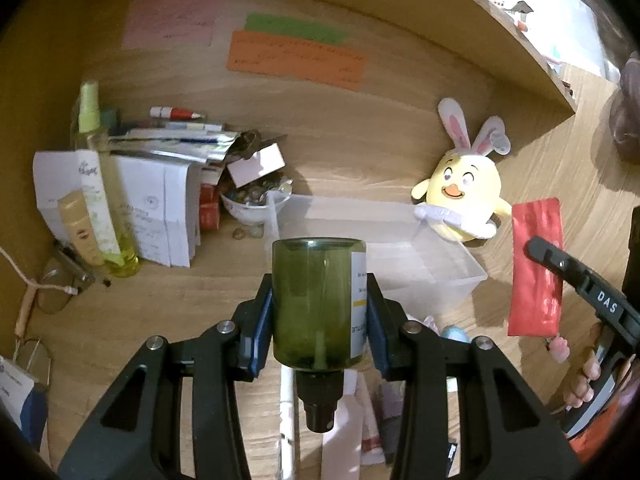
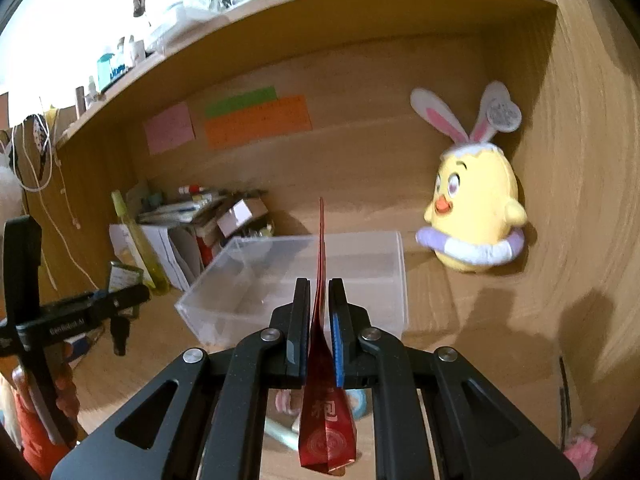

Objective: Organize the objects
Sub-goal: 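Carry the green bottle and red pouch into the clear box and release both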

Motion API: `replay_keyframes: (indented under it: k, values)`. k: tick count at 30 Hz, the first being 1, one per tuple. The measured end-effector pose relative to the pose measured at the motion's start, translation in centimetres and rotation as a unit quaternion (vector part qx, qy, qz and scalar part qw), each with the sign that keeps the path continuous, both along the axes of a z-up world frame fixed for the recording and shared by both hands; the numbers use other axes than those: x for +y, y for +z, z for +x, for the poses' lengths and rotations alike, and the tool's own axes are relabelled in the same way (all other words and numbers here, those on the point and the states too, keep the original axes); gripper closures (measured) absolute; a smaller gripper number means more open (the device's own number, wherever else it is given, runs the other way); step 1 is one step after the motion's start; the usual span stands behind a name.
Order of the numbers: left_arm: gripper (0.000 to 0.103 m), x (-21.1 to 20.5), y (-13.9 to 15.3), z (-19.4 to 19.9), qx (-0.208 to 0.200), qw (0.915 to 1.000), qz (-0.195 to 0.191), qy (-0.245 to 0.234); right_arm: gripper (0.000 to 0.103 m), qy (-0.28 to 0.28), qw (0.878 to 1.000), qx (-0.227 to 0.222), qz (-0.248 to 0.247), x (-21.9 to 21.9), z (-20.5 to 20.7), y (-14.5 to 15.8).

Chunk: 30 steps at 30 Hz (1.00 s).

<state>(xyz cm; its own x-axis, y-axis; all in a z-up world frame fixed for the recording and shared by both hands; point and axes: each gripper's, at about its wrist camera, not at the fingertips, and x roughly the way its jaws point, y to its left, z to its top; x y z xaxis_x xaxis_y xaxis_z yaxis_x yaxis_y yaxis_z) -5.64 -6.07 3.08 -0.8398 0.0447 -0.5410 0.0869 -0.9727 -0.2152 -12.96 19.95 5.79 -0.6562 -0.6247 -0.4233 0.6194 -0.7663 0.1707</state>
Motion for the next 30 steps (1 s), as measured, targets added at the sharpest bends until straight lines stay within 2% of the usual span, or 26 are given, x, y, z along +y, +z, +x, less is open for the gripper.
replay_keyframes:
  k: [7,16,30]
  values:
    - [0.062,0.3,1.1,-2.1,0.003,0.9999,-0.016,0.001,0.095,0.007,1.0,0.025,-0.001,-1.6,-1.7,1.3]
    - [0.062,0.2,1.7,-5.7,0.0,0.9992,-0.037,0.012,0.095,0.009,0.999,0.037,0.012,-4.3,-5.3,1.5]
    - [0.062,-0.1,-1.0,-11.5,-0.043,0.9977,-0.043,0.031,0.095,0.048,0.998,-0.004,0.041,-7.9,-8.5,-2.2]
